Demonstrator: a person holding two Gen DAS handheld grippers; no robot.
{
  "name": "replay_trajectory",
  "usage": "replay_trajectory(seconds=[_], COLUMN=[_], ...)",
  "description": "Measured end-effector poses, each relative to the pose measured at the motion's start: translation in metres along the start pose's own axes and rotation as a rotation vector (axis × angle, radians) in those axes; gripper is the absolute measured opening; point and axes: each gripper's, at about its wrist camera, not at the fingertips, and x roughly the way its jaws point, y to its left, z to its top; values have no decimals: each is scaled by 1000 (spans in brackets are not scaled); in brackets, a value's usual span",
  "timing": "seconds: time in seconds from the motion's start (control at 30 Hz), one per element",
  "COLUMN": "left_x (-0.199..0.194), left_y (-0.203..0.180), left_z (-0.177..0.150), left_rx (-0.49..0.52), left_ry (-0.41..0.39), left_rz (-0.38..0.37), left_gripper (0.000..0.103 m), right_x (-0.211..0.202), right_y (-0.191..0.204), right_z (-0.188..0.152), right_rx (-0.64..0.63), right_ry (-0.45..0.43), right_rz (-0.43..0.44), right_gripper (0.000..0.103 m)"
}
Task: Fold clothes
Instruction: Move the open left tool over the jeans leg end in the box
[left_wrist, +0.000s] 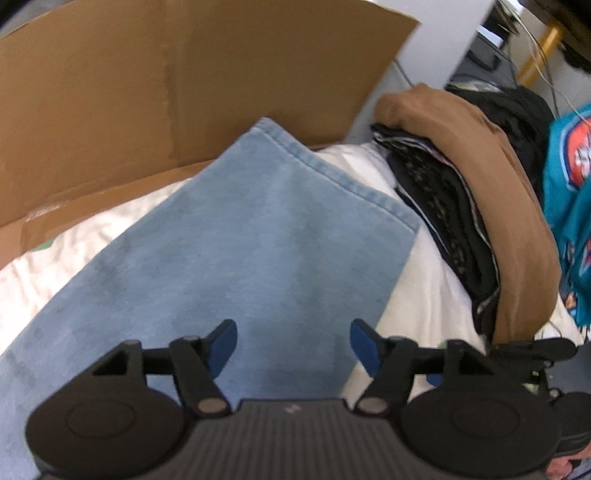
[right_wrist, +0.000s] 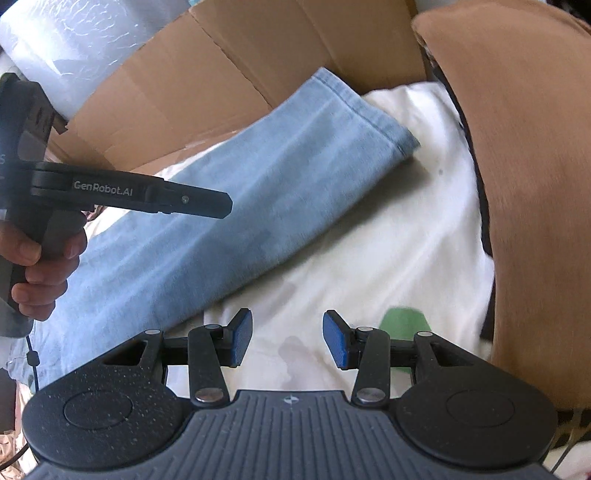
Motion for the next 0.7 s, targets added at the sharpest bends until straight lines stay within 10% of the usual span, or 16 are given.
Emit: replay_trajectory(seconds=[0.7], left_x=[51], left_y=[-33], left_z=[-8], left_rx=[170], left_ry=[-35], left_rz=[40], left_gripper=[84], right_x=[-7], right_y=[-11], right_z=[-11], right_rx=[7], right_ry=[-28], right_rz=[-31], right_gripper=[49])
